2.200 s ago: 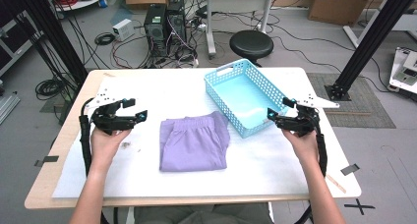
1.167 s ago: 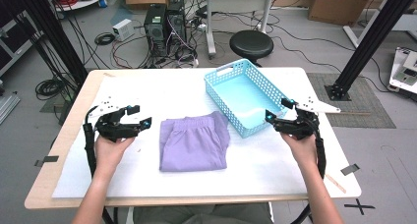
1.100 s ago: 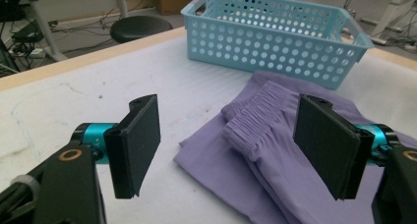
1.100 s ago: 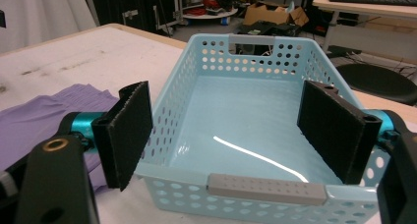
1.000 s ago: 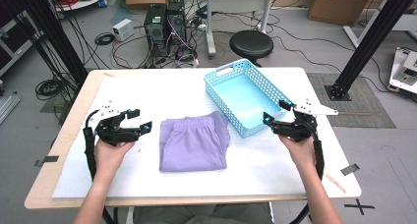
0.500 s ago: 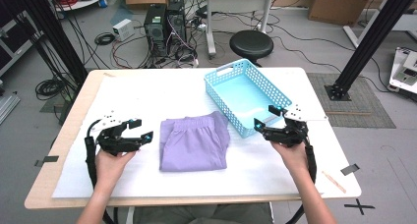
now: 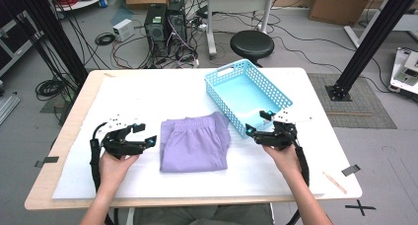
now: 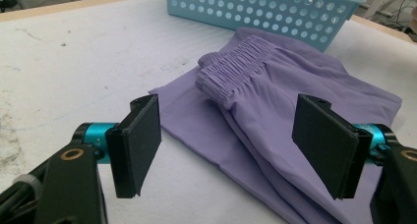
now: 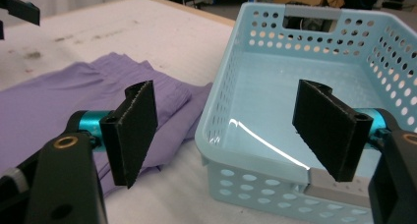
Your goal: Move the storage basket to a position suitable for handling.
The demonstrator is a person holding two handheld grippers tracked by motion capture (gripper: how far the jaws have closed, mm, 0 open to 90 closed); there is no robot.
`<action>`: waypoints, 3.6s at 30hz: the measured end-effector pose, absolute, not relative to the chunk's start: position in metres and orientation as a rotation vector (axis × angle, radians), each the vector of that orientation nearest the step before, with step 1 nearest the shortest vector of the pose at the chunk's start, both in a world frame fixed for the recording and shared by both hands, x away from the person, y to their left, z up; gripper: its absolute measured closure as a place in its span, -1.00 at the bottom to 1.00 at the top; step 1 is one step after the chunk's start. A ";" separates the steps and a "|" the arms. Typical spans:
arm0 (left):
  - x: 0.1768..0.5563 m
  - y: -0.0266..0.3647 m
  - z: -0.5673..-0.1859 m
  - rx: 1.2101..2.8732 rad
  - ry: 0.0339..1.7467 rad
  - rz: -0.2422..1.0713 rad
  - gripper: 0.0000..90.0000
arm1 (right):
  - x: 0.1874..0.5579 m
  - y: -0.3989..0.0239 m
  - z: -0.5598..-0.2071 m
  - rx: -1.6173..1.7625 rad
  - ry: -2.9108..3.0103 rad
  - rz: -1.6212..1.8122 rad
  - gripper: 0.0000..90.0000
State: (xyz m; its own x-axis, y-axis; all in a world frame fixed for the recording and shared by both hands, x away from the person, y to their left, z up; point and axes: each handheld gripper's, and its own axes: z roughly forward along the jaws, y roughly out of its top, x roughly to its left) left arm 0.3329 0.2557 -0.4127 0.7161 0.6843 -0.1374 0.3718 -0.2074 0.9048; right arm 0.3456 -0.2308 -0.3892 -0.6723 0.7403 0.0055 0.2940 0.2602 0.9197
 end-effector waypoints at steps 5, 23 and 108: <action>0.334 0.254 -0.414 1.832 0.830 0.348 -0.41 | 0.349 -0.223 -0.394 0.949 2.130 1.374 -0.37; 0.340 0.255 -0.414 1.822 0.834 0.345 -0.41 | 0.331 -0.254 -0.419 1.241 2.001 1.243 -0.38; 0.396 0.221 -0.403 1.787 0.769 0.389 -0.41 | 0.366 -0.270 -0.416 1.382 1.733 0.974 -0.23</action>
